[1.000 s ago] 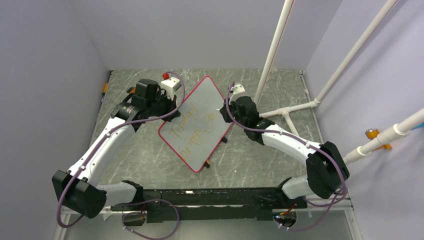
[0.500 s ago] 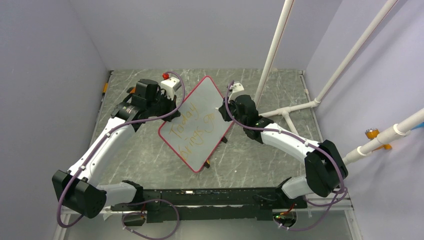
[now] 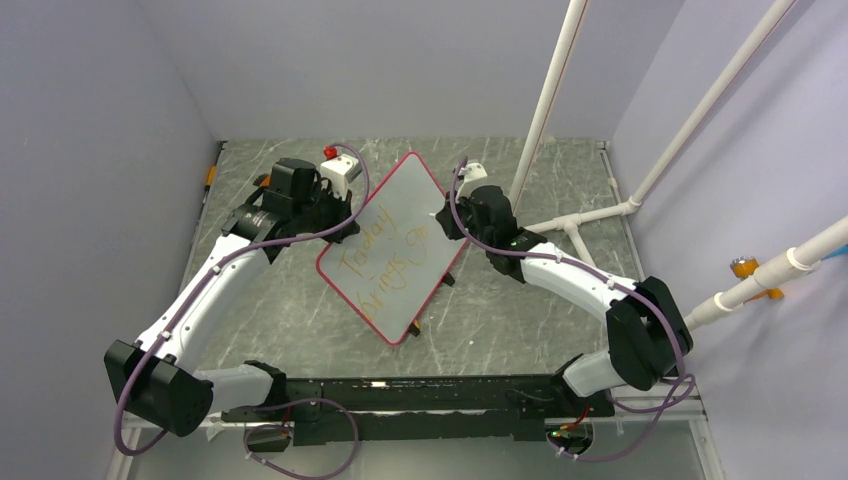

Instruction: Write a sentence on the whiteboard

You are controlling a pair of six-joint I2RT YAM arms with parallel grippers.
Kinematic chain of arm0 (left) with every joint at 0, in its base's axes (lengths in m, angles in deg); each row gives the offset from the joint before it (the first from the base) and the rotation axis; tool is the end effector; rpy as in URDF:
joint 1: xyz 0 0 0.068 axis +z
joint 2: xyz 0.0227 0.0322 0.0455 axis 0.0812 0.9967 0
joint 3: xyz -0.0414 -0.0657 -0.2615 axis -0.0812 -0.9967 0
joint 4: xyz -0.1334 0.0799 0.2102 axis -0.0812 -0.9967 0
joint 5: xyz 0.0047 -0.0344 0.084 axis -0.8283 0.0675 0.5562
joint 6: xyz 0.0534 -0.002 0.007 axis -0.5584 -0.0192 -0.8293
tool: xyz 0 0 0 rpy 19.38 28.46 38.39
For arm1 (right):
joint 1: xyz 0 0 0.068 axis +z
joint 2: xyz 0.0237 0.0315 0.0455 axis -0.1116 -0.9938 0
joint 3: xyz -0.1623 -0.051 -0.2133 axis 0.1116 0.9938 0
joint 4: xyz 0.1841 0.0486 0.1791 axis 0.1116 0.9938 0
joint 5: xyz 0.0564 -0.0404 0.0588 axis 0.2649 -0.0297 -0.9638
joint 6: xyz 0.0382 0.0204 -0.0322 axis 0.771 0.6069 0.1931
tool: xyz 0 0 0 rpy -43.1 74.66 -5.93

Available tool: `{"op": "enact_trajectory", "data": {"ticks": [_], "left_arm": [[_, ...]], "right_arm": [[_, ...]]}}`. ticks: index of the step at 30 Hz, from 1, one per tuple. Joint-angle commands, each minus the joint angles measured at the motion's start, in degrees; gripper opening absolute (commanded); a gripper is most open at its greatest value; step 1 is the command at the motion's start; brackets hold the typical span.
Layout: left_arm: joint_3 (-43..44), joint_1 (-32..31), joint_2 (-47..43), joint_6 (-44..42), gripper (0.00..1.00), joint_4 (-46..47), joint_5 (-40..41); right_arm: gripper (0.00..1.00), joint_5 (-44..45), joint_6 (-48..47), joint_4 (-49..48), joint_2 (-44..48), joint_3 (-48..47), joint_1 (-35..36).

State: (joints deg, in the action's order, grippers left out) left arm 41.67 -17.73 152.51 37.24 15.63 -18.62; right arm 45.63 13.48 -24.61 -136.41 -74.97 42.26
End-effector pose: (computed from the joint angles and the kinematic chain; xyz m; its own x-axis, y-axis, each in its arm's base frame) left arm 0.2383 -0.1080 0.3494 -0.5845 0.2358 -0.7764 0.5503 0.8183 -0.1658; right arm 0.2681 0.1923 0.2650 -0.4188 -0.0115 -0.9080 -0.4725 0.8566 0.2070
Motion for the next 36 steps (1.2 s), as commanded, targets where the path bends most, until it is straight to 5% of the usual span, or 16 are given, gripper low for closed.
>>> {"op": "enact_trajectory", "data": {"ticks": [1, 36], "left_arm": [[-1.2, 0.3, 1.1, -9.4, 0.00, -4.2, 10.7], [-1.2, 0.4, 1.2, -9.3, 0.00, -4.4, 11.1]], "right_arm": [[0.00, -4.7, 0.1, -1.3, -1.3, -2.3, 0.3], [0.00, -10.0, 0.4, -1.0, 0.4, 0.9, 0.5]]}}
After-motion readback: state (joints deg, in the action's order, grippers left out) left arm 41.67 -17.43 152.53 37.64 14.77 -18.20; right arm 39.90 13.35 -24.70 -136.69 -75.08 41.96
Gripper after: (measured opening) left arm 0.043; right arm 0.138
